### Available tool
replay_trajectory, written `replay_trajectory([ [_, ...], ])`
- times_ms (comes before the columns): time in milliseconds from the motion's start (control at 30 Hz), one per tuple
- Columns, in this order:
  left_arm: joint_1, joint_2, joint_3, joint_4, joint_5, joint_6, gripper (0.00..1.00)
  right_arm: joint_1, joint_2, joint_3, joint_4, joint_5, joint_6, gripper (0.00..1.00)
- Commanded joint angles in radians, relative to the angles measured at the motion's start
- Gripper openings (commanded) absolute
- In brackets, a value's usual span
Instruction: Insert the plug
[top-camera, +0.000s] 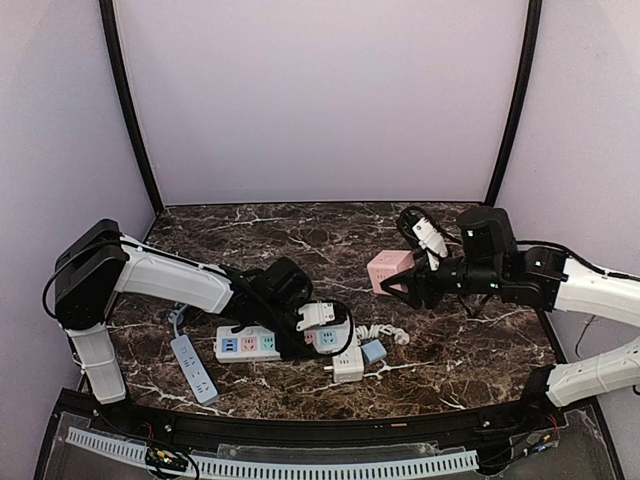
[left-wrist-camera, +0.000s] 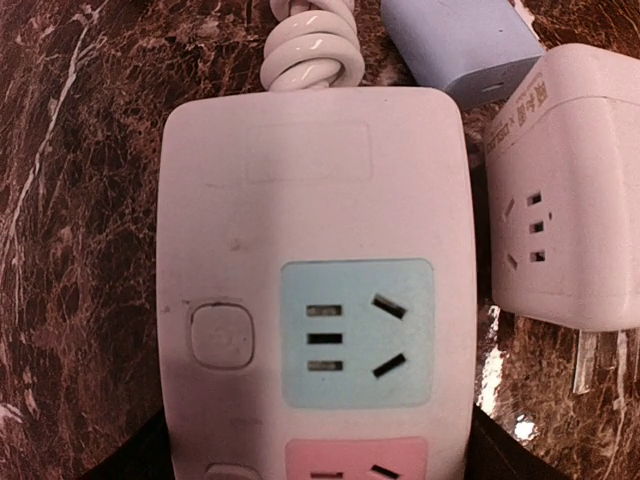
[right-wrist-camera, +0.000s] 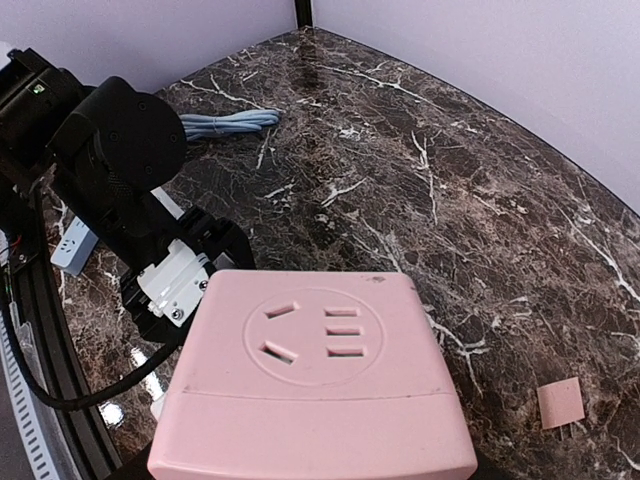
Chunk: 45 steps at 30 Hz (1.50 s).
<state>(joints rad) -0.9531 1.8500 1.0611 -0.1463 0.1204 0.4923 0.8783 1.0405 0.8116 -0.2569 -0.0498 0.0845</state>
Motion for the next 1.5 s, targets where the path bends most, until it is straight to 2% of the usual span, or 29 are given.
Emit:
replay_trajectory([
  [0,0.035,-0.011,-0.041,-0.023,-0.108,0.031,0.62,0.007,0.063,0.087,0.092,-0.021,-0.074,0.14],
  [133,0.057,-0.024,-0.066,0.004,-0.106,0.022,0.67,0.007,0.118,0.149,0.094,-0.032,-0.163,0.10],
  [467,0.075,-0.108,-0.116,0.056,-0.105,-0.011,0.98,-0.023,0.204,0.275,0.038,-0.108,-0.423,0.02],
  [700,0.078,-0.261,-0.206,0.125,-0.039,-0.023,0.99,-0.048,0.257,0.384,-0.068,-0.130,-0.575,0.00],
  [833,0.077,-0.382,-0.262,0.178,-0.048,-0.040,0.99,-0.054,0.276,0.425,-0.108,-0.157,-0.680,0.00],
  [1033,0.078,-0.525,-0.336,0.247,-0.197,-0.119,0.99,-0.054,0.296,0.422,-0.118,-0.146,-0.806,0.00],
  [1200,0.079,-0.605,-0.374,0.278,-0.304,-0.214,0.99,-0.053,0.338,0.447,-0.153,-0.198,-0.901,0.00],
  [1333,0.079,-0.636,-0.397,0.292,-0.406,-0.283,0.99,-0.051,0.432,0.558,-0.265,-0.251,-0.907,0.00],
  [1467,0.080,-0.659,-0.437,0.340,-0.480,-0.353,0.99,-0.028,0.554,0.699,-0.413,-0.192,-0.882,0.00],
])
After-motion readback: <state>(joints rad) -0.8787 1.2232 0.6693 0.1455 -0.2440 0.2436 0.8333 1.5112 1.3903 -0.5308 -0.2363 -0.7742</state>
